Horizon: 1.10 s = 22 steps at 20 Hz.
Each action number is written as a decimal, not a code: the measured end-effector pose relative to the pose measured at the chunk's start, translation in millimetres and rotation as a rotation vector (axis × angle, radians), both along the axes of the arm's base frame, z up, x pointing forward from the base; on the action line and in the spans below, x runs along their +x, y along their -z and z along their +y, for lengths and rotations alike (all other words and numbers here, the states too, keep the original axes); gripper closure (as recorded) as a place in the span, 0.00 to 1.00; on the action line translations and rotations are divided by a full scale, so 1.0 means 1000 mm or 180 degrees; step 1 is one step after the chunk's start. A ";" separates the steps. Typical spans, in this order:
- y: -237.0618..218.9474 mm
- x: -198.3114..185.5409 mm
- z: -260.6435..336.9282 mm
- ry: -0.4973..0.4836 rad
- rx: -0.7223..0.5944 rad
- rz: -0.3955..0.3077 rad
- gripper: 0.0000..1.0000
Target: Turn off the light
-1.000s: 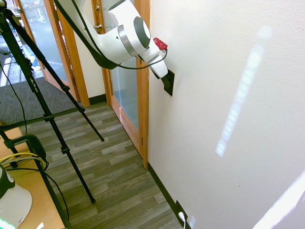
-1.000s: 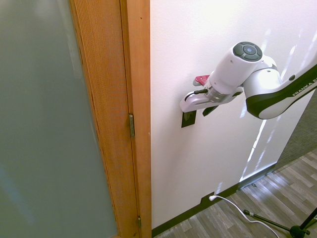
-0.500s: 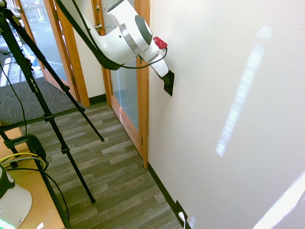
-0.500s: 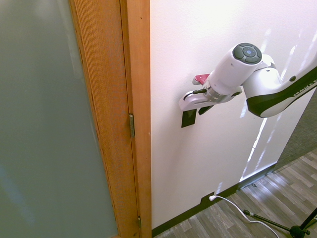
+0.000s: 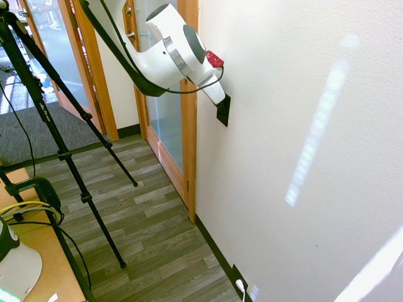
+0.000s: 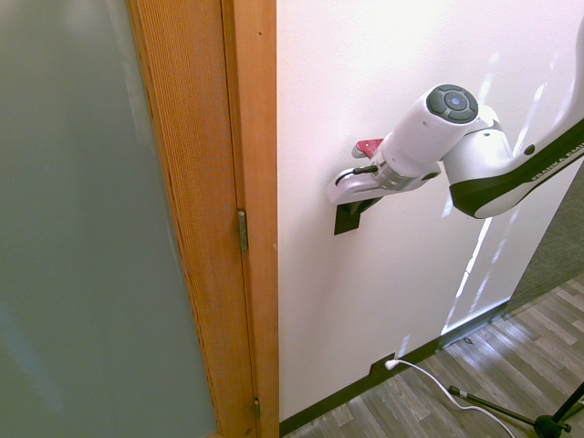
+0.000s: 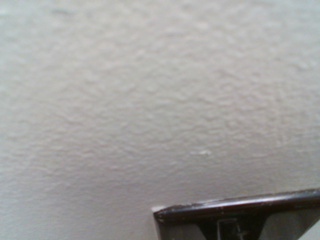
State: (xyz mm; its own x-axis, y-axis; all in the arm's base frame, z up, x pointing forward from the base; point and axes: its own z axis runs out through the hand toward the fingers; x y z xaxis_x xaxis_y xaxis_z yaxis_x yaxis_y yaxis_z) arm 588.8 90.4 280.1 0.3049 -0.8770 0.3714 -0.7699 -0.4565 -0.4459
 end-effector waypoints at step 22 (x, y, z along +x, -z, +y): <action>0.020 0.011 -0.019 -0.0649 0.0138 0.0403 0.00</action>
State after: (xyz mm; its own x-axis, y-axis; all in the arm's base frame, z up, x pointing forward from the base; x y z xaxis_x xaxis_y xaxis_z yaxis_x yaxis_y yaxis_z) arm 599.7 71.0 260.3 0.5189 -0.8069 0.2824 -0.7149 -0.5907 -0.3742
